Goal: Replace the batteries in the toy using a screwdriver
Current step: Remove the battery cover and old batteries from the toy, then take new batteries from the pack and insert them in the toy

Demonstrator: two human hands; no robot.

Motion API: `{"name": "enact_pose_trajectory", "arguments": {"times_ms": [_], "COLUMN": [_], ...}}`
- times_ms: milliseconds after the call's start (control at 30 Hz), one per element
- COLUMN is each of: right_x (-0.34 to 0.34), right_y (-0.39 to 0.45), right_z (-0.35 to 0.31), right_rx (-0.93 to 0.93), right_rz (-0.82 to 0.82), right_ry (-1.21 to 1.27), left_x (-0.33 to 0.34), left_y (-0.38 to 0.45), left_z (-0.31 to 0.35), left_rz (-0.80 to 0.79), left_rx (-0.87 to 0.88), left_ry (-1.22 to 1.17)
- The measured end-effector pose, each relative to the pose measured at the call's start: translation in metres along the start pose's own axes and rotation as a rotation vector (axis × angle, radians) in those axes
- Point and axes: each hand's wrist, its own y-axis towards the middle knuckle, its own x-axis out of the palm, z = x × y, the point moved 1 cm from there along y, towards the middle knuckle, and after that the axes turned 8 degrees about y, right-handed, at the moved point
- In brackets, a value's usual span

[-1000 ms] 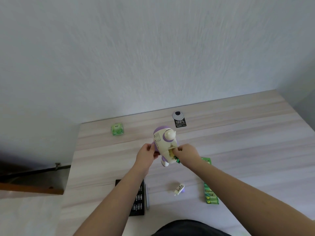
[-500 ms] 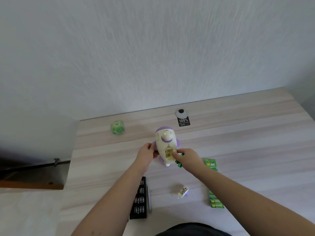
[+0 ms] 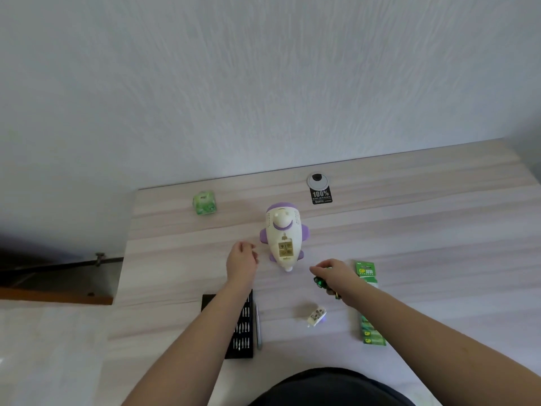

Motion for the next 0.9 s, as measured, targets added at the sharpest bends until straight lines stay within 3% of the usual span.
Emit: {"name": "enact_pose_trajectory", "arguments": {"times_ms": [67, 133, 300, 367, 600, 700, 900], "right_x": [0.002, 0.006, 0.021, 0.026, 0.038, 0.043, 0.048], "right_y": [0.006, 0.009, 0.012, 0.015, 0.015, 0.018, 0.022], "right_z": [0.01, 0.017, 0.022, 0.023, 0.024, 0.03, 0.033], "right_rx": [0.03, 0.046, 0.037, -0.014, -0.114, -0.132, -0.176], "right_rz": [-0.011, -0.011, -0.038, -0.026, -0.025, -0.001, 0.049], "right_ry": [-0.045, -0.081, -0.195, -0.261, -0.56, -0.598, -0.576], "left_x": [-0.005, -0.003, 0.032, 0.045, 0.055, 0.057, 0.06], "left_y": [-0.01, -0.026, -0.063, -0.067, -0.067, -0.061, -0.059], "left_z": [-0.019, -0.036, -0.065, -0.072, -0.069, -0.069, -0.064], "left_rz": [0.083, 0.06, -0.361, -0.422, -0.463, -0.486, -0.511], "left_rx": [-0.037, -0.062, -0.041, 0.044, 0.242, 0.305, 0.396], "left_ry": [0.031, 0.068, 0.232, 0.414, 0.614, 0.729, 0.729]}}
